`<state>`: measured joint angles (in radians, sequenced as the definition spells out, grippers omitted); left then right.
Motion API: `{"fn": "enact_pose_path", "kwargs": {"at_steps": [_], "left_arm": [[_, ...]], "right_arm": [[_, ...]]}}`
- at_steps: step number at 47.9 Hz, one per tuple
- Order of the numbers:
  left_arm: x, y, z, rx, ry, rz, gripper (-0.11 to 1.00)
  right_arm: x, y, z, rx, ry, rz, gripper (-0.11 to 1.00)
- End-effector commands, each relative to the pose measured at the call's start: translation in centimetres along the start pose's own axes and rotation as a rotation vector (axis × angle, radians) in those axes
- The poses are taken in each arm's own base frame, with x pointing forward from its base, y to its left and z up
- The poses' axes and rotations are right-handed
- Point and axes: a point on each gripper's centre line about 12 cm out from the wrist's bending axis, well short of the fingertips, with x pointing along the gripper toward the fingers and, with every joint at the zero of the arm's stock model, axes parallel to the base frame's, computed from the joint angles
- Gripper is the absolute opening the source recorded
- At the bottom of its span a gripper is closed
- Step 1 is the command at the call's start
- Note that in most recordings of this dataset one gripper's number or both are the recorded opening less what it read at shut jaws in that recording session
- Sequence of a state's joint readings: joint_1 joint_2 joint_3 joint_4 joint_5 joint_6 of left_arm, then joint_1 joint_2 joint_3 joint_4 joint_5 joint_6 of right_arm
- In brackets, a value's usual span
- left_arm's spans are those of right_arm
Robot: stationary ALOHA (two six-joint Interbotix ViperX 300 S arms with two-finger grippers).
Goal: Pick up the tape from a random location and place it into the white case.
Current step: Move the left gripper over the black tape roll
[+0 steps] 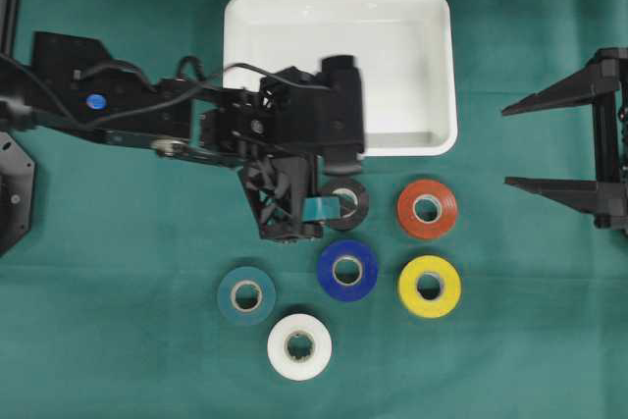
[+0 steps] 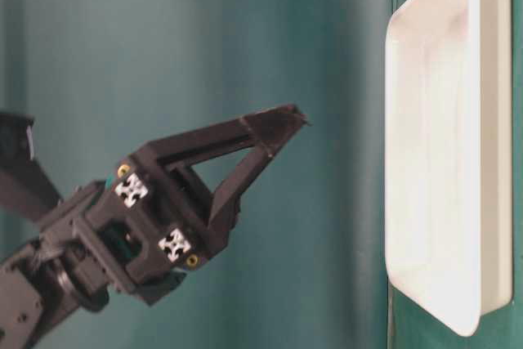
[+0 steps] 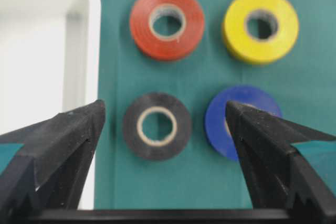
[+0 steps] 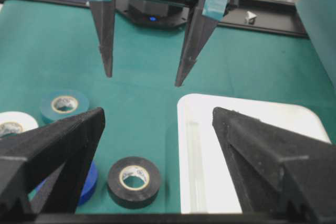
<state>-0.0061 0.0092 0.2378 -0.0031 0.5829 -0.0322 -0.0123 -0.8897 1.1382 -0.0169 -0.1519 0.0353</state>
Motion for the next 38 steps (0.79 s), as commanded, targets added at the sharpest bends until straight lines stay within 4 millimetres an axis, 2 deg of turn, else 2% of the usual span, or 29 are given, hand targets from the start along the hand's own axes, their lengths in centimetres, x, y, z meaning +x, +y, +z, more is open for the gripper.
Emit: {"fn": "enact_pose_path", "kwargs": {"at_steps": [1,12,27,38], "left_arm": [[-0.9,-0.6,1.6,0.006,0.006,-0.009,0.93],[-0.5,-1.7,2.3,0.023,0.084,-0.021,0.93],[-0.4,-1.6,2.2,0.018,0.088,-0.019,0.93],[-0.5,-1.6,2.5,-0.077,0.059,-0.017,0.93]], "right_arm": [[0.2,0.0,1.0,0.0,-0.021,0.001,0.93],[0.4,0.0,0.7,0.002,-0.012,0.001,0.93],[0.5,0.0,0.6,0.002,-0.002,-0.001,0.93],[0.5,0.0,0.7,0.002,-0.003,0.0,0.93]]}}
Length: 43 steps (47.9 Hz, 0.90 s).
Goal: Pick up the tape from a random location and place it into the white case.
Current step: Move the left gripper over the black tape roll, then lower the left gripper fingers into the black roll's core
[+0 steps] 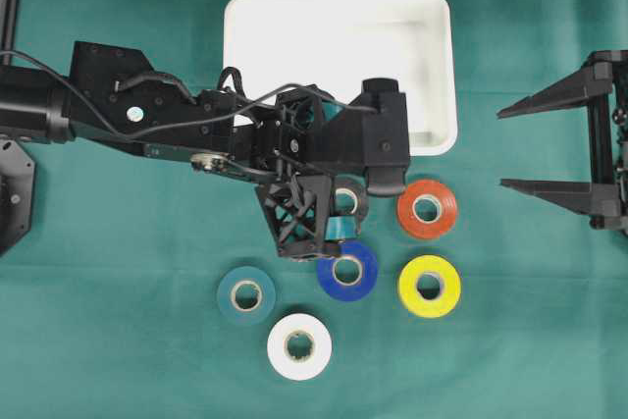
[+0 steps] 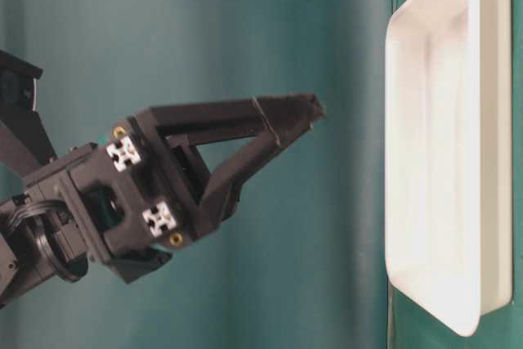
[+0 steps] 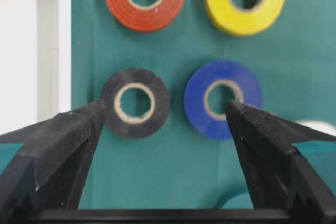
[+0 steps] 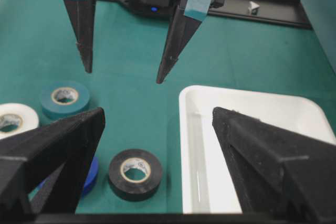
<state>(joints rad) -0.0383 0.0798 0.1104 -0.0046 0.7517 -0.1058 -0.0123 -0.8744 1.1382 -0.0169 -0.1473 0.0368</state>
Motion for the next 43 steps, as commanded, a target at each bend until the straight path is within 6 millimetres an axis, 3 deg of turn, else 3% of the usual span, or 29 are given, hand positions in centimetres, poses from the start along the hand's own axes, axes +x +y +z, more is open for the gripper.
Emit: {"fn": "enact_pose_path", "kwargs": {"at_steps": [1,16,29,43], "left_arm": [[-1.3,-0.2,1.2,-0.042,-0.056,-0.007,0.93],[-1.3,-0.2,1.7,-0.313,-0.062,-0.017,0.93],[-1.2,-0.4,3.2,-0.434,-0.089,-0.03,0.93],[-0.7,-0.2,2.5,-0.485,-0.018,-0.004,0.91]], "right_arm": [[0.2,0.0,1.0,0.0,-0.023,0.001,0.93],[0.2,0.0,1.0,-0.005,-0.023,0.001,0.93],[0.2,0.0,1.0,-0.003,-0.015,0.001,0.93],[0.2,0.0,0.9,-0.003,-0.014,-0.001,0.93]]}}
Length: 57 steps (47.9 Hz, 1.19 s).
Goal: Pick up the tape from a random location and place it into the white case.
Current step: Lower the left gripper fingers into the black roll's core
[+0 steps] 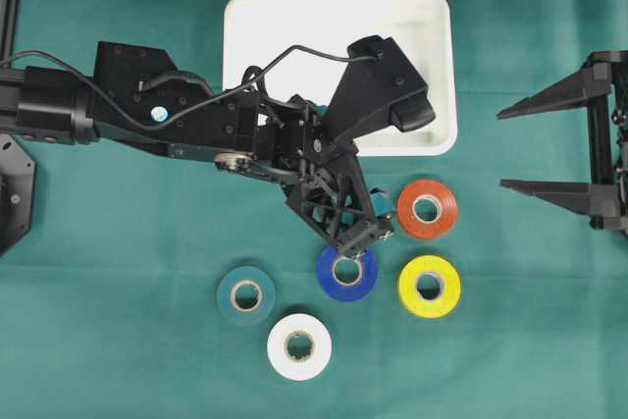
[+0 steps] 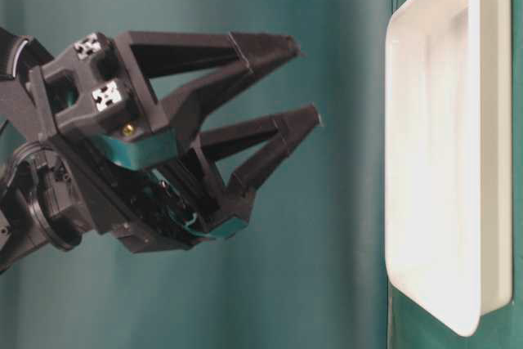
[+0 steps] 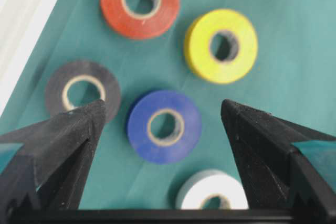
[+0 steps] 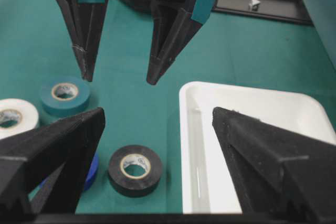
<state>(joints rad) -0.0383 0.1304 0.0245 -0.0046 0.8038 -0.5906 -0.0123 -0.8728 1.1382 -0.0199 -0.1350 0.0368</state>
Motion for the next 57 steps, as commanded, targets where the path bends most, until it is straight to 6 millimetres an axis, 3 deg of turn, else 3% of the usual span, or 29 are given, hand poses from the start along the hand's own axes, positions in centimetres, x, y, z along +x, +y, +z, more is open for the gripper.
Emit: {"fn": "enact_pose_path", "kwargs": {"at_steps": [1,57], "left_arm": [[-1.26,-0.49,0.89,-0.002,-0.031,-0.017,0.91],[-0.31,0.17,0.11,0.001,0.004,0.011,0.88]], "right_arm": [[0.18,0.02,1.09,0.0,-0.026,0.001,0.93],[0.18,-0.09,0.99,0.004,-0.017,-0.004,0.93]]}}
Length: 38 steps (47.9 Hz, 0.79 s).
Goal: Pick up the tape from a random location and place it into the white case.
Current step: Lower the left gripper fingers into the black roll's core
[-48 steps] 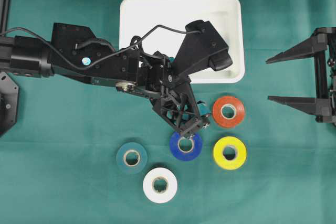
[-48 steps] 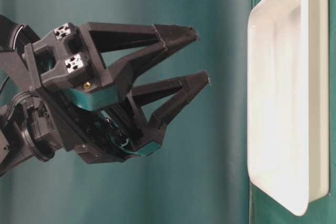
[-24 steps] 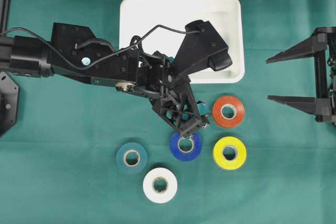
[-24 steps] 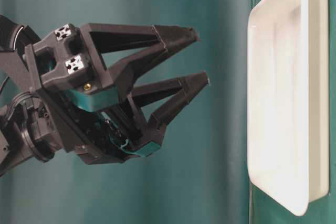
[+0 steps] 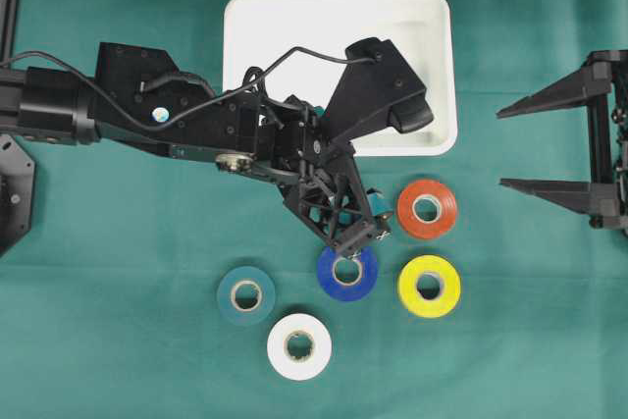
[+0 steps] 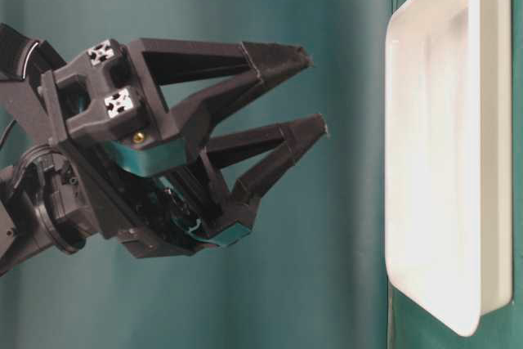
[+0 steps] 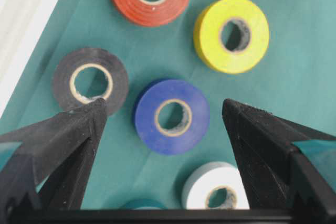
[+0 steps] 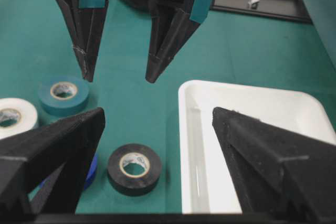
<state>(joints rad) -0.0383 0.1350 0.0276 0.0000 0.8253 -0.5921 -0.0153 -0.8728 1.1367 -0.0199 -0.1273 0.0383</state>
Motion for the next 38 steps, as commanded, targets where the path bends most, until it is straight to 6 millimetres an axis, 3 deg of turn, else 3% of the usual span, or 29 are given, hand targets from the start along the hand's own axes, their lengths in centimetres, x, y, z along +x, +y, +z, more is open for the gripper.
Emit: {"fn": "enact_pose_path", "kwargs": {"at_steps": [1,38], "left_arm": [[-0.4,0.0,0.3,0.0,-0.014,-0.004,0.88],[7.2,2.4,-2.3,-0.06,0.086,0.072,0.88]], "right_arm": [[0.2,0.0,1.1,0.002,-0.025,-0.001,0.93],[0.7,-0.1,0.2,0.002,0.015,-0.005,0.93]]}}
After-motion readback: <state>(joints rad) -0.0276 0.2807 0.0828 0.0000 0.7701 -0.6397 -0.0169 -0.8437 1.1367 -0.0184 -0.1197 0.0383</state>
